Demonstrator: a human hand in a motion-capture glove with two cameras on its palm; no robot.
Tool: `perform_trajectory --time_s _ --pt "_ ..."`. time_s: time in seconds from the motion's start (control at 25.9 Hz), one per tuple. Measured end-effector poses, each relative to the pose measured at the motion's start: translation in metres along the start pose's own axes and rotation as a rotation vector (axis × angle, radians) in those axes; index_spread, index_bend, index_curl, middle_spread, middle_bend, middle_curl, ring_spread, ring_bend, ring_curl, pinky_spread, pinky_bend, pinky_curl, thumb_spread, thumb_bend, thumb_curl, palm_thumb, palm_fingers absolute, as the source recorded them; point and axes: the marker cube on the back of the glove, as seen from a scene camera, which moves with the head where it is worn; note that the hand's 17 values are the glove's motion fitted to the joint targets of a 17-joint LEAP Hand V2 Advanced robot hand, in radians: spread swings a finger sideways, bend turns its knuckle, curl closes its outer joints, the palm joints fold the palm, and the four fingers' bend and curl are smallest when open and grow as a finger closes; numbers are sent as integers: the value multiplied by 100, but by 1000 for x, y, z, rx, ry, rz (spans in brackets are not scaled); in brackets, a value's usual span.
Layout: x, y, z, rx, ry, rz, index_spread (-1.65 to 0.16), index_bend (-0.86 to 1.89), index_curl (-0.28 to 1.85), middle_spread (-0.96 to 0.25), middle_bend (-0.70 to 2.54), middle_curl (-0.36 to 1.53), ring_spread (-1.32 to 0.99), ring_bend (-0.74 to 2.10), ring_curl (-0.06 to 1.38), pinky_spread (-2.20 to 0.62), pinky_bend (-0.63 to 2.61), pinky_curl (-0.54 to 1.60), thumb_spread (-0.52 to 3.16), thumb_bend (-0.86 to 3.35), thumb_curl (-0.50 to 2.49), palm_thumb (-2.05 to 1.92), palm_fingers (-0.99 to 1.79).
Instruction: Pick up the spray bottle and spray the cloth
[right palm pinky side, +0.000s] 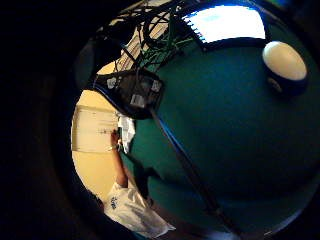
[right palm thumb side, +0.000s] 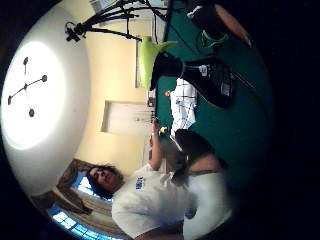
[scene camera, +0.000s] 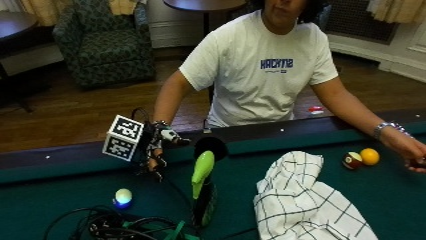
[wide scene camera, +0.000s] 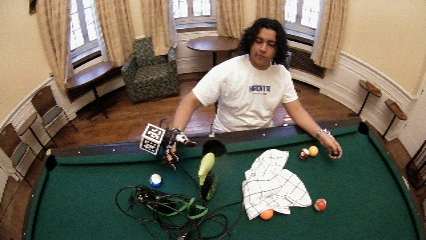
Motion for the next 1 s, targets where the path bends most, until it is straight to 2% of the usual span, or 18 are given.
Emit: perform_trajectory --time_s 0.58,1.0 --pt "-4 -36 45 -74 -72 -24 -42 18 38 -14 20 38 -14 40 34 12 33 34 94 -2 41 72 53" --pt "-5 -60 72 -121 -197 -66 -41 17 37 -19 24 39 -15 34 33 13 20 32 95 -2 39 74 64"
